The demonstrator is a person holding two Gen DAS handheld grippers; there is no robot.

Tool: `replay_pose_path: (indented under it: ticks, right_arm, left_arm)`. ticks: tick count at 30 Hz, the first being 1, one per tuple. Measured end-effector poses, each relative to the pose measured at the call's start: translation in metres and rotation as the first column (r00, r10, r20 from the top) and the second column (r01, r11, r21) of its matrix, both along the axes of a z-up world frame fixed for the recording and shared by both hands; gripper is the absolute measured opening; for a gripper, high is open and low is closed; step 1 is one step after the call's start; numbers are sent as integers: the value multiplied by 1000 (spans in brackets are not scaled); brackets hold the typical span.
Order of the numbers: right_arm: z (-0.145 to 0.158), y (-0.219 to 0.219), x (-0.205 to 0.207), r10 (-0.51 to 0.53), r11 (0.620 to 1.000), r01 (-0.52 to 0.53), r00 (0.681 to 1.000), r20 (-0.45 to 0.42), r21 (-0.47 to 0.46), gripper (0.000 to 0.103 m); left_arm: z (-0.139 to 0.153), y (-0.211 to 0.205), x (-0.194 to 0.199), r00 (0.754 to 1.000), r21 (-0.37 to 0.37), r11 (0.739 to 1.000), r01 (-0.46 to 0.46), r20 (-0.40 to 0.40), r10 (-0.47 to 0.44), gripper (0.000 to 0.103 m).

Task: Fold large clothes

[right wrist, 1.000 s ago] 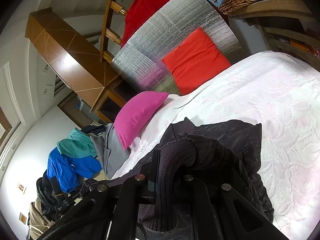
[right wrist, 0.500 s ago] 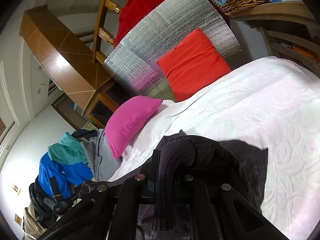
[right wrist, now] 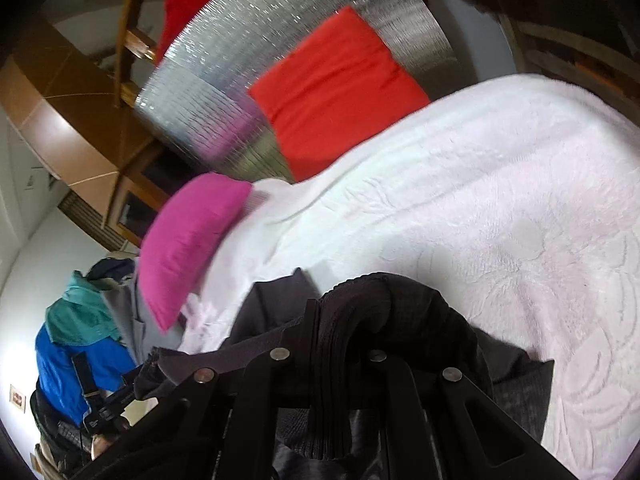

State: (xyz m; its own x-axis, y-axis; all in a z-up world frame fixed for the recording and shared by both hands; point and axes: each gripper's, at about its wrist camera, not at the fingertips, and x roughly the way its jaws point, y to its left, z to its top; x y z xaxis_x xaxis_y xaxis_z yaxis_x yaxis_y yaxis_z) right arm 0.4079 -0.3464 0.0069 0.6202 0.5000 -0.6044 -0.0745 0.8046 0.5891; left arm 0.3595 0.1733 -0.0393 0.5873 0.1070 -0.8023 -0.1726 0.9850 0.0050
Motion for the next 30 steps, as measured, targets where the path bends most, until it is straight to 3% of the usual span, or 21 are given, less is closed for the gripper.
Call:
replay_pose_path:
  ticks: [8, 12, 14, 15, 16, 17, 18, 19, 22, 24, 27, 30]
  right_arm:
    - [-45, -2, 31, -22, 1000, 22, 993, -120, 2, 8]
    - [-55, -6, 35, -24, 999, 29, 987, -159, 32, 11]
    - [-54, -8, 34, -28, 998, 38, 986, -166, 57, 14]
    - [-52, -8, 34, -25, 997, 37, 986, -166, 67, 17]
    - [-49, -8, 32, -17, 996, 30, 987, -159, 78, 28]
    - [-46, -8, 31, -11, 996, 25, 989, -149, 91, 55]
    - [-41, -9, 28, -10, 994, 24, 991, -132, 108, 71]
    - [-33, -10, 24, -22, 993, 34, 994, -106, 111, 86]
    - [-15, -15, 17, -29, 993, 36, 998, -61, 112, 86]
    - [-5, -17, 12, -20, 996, 23, 999, -35, 86, 86]
    - [1, -17, 8, 22, 999, -23, 1000, -21, -43, 86]
    - [-12, -15, 11, 65, 980, -77, 995, -69, -183, 86]
  left_arm:
    - [-30, -1, 35, 996, 6, 1000, -1, -85, 1, 14]
    - [-30, 9, 38, 997, -78, 997, -25, -77, 19, 17]
    - [-26, 14, 36, 997, -145, 989, -21, -71, 10, 25]
    - [-23, 16, 35, 998, -177, 984, -16, -63, 5, 33]
    - [-18, 21, 33, 999, -224, 974, -13, -46, 3, 49]
    - [-12, 24, 30, 1000, -248, 969, -17, -28, 11, 60]
    - [-4, 29, 25, 999, -275, 961, -30, 7, 33, 78]
    - [3, 34, 19, 998, -298, 954, -38, 43, 53, 81]
    - [23, 50, 6, 987, -344, 937, -56, 125, 105, 82]
    - [24, 53, 4, 988, -319, 947, -47, 126, 92, 82]
    - [8, 50, 6, 997, -246, 969, 5, 80, 16, 82]
    - [-16, 41, 12, 998, -190, 980, 62, 19, -60, 82]
